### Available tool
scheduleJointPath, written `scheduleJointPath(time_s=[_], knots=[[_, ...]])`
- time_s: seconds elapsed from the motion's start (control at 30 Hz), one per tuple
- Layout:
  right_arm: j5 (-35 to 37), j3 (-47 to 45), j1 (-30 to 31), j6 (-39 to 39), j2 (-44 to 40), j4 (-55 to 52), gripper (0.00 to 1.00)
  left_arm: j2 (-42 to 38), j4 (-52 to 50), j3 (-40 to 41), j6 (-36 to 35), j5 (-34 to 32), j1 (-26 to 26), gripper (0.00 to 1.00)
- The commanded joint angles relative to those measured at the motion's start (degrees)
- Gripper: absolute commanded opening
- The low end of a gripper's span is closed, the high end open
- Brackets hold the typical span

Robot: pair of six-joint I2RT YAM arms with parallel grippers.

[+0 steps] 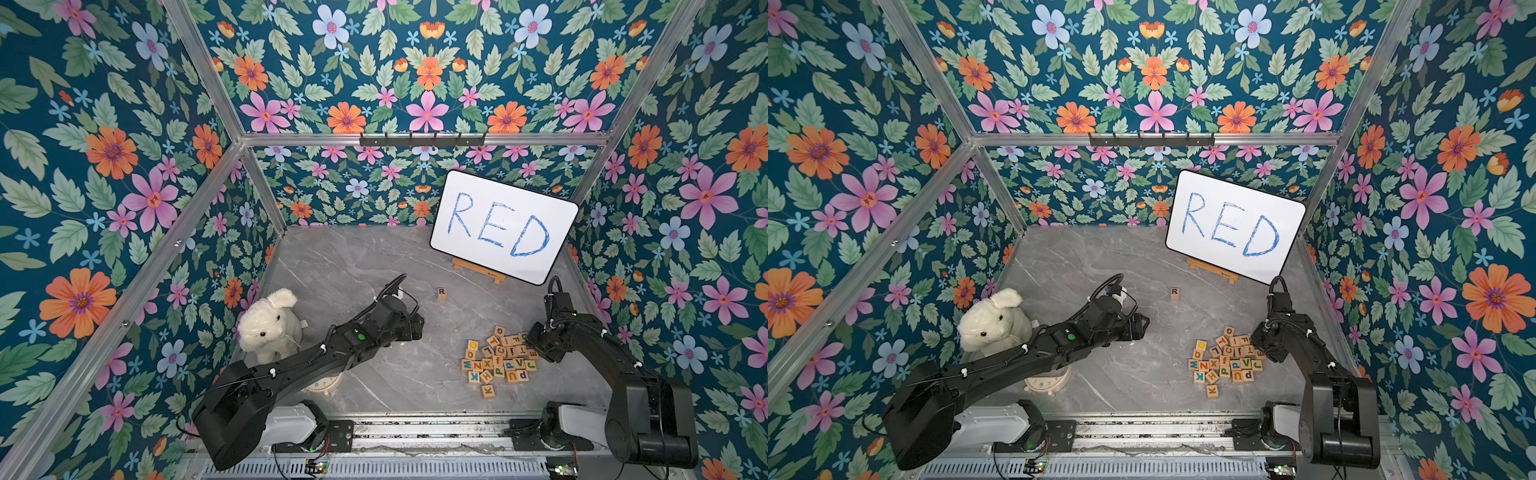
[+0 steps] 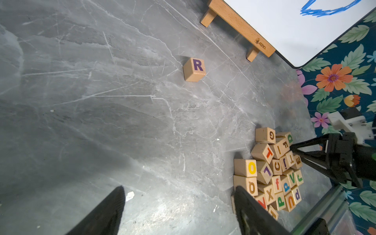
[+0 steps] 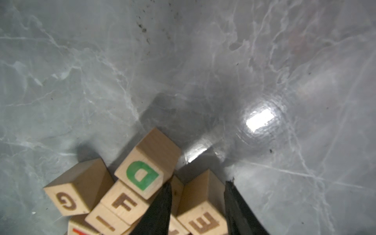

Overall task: Assemble the uppercase word "red" with letter blocks
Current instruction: Pick up the letter block from the center of the board.

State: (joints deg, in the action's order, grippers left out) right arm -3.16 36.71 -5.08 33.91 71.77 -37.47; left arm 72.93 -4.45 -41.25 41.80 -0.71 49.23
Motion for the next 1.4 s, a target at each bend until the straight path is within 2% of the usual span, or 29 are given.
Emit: scheduleJointPath(time_s=[0.0,0.17,0.5,0.8,0.93,1.07,1.37], knots=[[0.5,0.3,0.9,-0.4,0.6,-1.7,0.45,0.4,-0.3,-0.4,-0.3,-0.5,0.1,0.86],[0.2,0.1,2.9,1.0,1.4,-2.9,0.45,0.8,-1.0,-1.1,-0.9,-0.5,0.1,0.86],[0.3,-0.1,3.1,1.9,2.2,-3.1,0.45,1.2,-0.8,-1.4,-1.2,-0.6,0.1,0.86],[2.1,0.5,3.1,3.2,2.5,-4.3,0.37,0.7,-0.8,-1.1,-1.0,-0.5,0.1,0.86],[3.3,0.7,3.1,6.0,2.4,-6.1,0.31,1.0,-0.5,-1.3,-1.3,-0.1,0.1,0.86],[5.0,1.8,3.1,10.0,2.0,-9.9,0.31,1.6,-0.3,-1.7,-1.6,0.4,0.1,0.86],[3.1,5.7,3.1,12.6,-7.3,-14.3,0.22,2.4,2.6,-1.7,-2.7,1.6,0.0,0.87]])
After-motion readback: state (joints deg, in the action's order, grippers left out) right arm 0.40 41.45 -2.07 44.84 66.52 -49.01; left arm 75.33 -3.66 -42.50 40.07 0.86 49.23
